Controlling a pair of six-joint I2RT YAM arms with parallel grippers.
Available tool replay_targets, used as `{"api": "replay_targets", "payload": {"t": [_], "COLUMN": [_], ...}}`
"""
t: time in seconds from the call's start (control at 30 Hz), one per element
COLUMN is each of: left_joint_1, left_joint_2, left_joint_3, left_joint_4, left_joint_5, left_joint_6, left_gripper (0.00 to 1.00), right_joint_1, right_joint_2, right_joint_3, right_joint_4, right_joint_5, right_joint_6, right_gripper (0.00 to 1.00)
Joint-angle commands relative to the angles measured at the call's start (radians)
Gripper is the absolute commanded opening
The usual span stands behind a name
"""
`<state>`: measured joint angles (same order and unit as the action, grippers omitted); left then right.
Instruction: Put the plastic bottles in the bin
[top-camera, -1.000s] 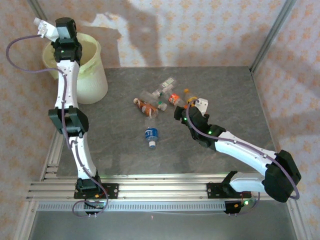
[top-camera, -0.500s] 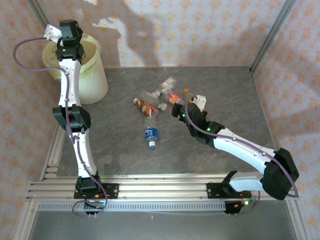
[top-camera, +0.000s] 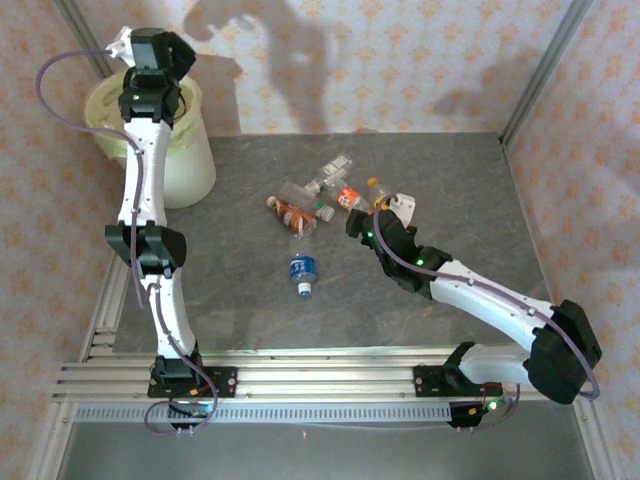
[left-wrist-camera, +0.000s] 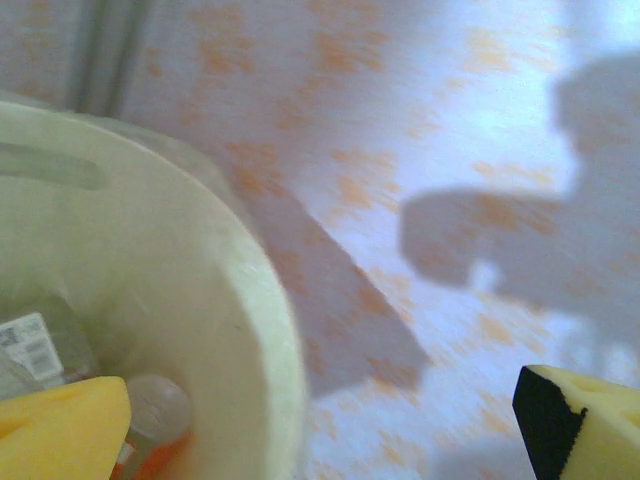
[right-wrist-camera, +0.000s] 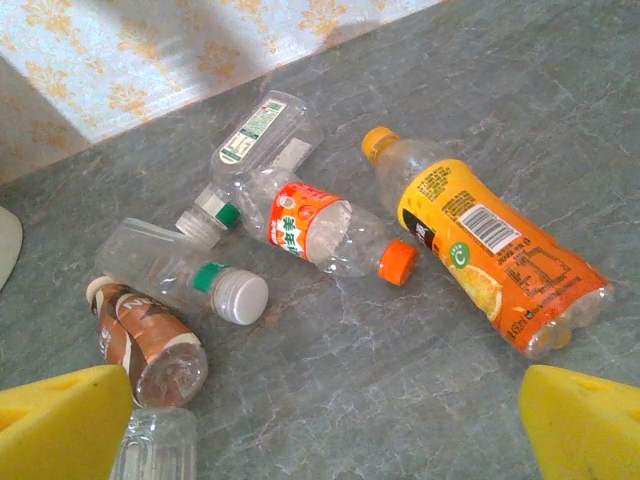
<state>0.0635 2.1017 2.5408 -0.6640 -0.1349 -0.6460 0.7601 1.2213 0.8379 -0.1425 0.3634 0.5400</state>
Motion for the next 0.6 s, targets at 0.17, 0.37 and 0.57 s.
{"api": "replay_targets", "payload": {"t": [0.17, 0.37, 0.57], "left_joint_1": [-0.122, -0.252, -0.349], "left_joint_2": [-0.267, -0.452, -0.604], "left_joint_3": [-0.297, -0.56, -0.8], "left_joint_4": [0.089, 0.125, 0.068], "left_joint_5": [0.078, 0.071, 0.069], "left_joint_6": [0.149, 0.261, 0.259], "left_gripper": [1.0, 1.0, 1.0], "right_joint_1": [-0.005, -0.005, -0.005], "right_joint_2": [-0.032, -0.032, -0.031], "right_joint_3": [-0.04, -0.067, -0.092], "right_joint_4": [-0.022, 0.026, 0.091], "right_joint_5": [0.01, 0.004, 0.009], "right_joint_6": [0.0, -0.022, -0.051], "right_gripper": [0.99, 0.99, 0.99]}}
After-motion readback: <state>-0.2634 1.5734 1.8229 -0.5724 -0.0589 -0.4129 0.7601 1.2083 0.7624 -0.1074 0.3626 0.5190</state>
